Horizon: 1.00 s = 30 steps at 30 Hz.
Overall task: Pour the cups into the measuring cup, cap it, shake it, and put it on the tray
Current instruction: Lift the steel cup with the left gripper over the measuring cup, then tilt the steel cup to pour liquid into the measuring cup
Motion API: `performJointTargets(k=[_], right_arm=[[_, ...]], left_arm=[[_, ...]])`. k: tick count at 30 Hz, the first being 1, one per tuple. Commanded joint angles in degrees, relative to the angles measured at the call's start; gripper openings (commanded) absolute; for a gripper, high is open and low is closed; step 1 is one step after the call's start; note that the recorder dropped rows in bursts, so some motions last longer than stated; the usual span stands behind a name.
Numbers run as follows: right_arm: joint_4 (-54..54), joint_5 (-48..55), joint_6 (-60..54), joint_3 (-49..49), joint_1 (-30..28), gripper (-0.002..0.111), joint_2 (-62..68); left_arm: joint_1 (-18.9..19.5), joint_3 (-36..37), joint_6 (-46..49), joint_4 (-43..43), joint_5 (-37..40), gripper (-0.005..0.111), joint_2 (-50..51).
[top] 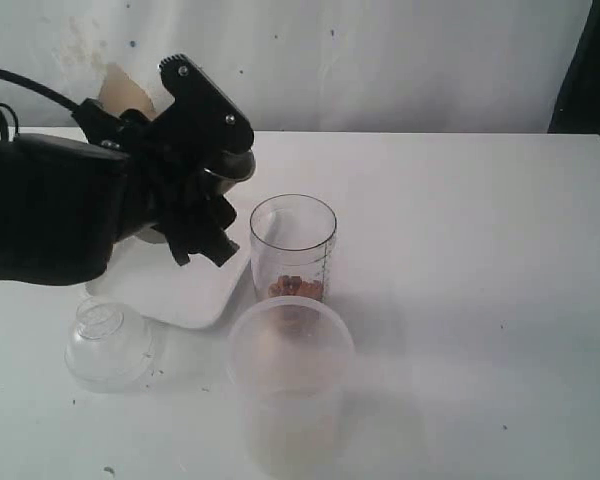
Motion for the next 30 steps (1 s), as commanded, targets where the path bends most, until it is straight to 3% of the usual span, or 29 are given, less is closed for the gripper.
performJointTargets(k=[1, 11, 24, 30], right_arm=[[-0.53, -0.59, 0.22, 0.14, -0.33, 0.0, -0.36], [-0.53, -0.59, 0.22, 0.14, -0.33, 0.0, -0.36], [-0.53, -0.59, 0.22, 0.14, -0.33, 0.0, -0.36], [-0.53, -0.59, 0.22, 0.14, -0.33, 0.0, -0.36]], left_arm=[[-2.52, -1.9, 0.14, 3.18, -3.63, 0.0, 0.42], [-5.75, -2.44, 0.14, 6.45, -10.53, 0.0, 2.67], [-5.98, -2.44, 0.14, 8.86, -11.15, 0.0, 2.67], [-7.79, -2.44, 0.14, 12.14, -11.99, 0.0, 2.67]])
